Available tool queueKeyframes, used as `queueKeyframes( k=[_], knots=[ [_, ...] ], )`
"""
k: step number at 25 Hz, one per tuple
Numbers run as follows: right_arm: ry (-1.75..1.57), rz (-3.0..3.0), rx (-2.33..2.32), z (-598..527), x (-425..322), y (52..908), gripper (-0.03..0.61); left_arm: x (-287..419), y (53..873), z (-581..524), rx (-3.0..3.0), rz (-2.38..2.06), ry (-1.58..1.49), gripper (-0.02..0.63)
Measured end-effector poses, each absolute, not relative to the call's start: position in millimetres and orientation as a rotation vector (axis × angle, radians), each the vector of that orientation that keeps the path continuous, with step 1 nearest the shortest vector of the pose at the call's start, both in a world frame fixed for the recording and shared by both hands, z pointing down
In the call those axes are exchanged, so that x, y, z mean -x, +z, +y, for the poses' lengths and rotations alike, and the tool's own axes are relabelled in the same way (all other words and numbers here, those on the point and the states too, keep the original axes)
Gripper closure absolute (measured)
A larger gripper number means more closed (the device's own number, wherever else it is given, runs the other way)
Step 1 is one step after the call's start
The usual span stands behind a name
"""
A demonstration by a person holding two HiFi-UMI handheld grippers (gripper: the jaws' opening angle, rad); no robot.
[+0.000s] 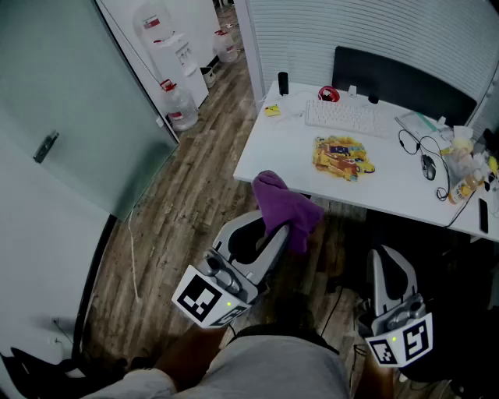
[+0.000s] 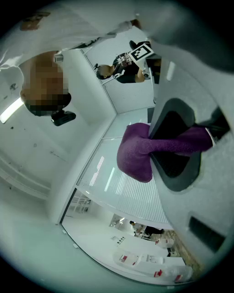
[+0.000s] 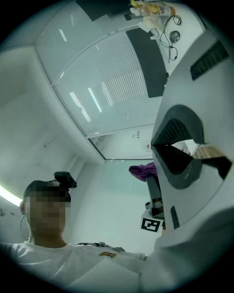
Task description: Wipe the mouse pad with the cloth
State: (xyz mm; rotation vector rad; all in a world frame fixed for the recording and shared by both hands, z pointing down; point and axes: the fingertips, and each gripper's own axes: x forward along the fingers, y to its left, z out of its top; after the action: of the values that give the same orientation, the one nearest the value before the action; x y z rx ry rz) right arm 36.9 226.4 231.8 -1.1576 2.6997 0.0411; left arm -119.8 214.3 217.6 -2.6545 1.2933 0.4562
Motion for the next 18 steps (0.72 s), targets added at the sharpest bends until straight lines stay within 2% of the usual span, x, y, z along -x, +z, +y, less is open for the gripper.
queueKeyframes(
  k=[18],
  knots=[
    [0.051,2.672,1.187,222.9,-22.4,229.7,0.566,141.5,220.0,207.5,2.666,1.291,0.48,0.534]
  ],
)
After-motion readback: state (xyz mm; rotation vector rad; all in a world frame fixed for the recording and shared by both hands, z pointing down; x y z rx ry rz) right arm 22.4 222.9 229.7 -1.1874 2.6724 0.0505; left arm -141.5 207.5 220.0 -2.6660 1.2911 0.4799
